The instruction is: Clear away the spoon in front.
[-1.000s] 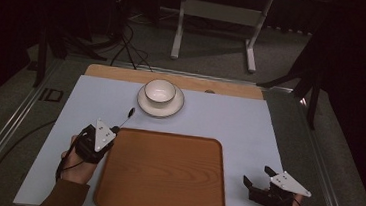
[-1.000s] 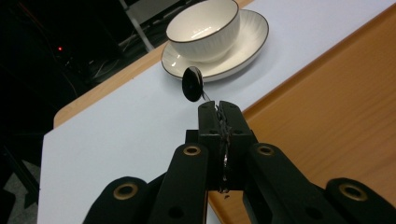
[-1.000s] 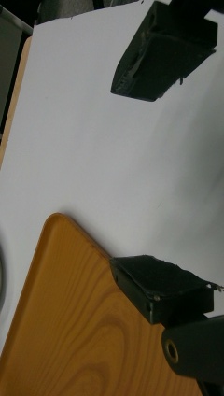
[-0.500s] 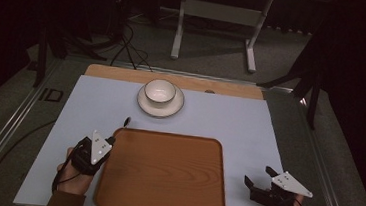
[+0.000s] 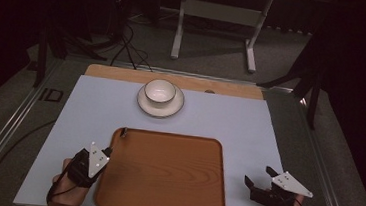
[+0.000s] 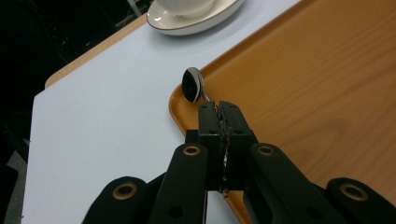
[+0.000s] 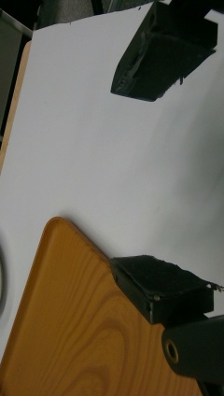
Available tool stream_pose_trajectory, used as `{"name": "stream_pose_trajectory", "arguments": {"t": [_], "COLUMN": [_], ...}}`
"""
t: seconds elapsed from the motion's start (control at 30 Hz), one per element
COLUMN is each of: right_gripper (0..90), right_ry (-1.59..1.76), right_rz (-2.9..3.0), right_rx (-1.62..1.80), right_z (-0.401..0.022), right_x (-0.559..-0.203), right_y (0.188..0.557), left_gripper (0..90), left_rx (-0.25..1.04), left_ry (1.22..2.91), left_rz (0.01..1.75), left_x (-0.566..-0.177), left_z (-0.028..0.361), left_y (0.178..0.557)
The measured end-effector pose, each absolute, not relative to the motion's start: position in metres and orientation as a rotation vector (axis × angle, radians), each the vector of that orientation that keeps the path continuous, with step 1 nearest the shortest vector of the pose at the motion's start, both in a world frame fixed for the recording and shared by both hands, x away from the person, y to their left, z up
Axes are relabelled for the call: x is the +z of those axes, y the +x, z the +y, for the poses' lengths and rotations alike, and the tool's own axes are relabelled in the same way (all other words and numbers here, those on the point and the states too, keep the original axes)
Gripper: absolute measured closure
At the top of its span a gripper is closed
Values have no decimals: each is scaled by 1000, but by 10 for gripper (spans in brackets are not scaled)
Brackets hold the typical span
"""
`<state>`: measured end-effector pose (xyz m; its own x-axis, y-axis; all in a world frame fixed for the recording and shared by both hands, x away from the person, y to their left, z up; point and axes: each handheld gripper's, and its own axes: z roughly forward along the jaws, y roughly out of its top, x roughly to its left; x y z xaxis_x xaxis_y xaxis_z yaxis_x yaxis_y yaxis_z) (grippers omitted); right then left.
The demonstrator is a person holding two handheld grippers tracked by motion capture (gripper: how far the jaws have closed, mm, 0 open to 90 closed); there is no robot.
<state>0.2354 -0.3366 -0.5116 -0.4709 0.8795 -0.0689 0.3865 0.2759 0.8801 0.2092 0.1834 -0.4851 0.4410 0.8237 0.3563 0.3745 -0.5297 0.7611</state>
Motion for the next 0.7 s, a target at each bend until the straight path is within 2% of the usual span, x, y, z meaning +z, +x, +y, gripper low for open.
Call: {"name": "stream_pose_trajectory", "arguments": {"t": [0.5, 0.7], "right_gripper": [141, 142], "right_ry": [1134, 1129], "right_rz": [1991, 1997], "right_rx": [1136, 1133], "right_z": [-336, -335], "right_x": [-512, -512], "right_y": [235, 236], "left_gripper": [881, 853], "left_rx": [1022, 1036], "left_ry": [2148, 2173], "left_rz": [1006, 995], "left_x": [-492, -494], "left_z": [181, 177], "left_y": [206, 205]}}
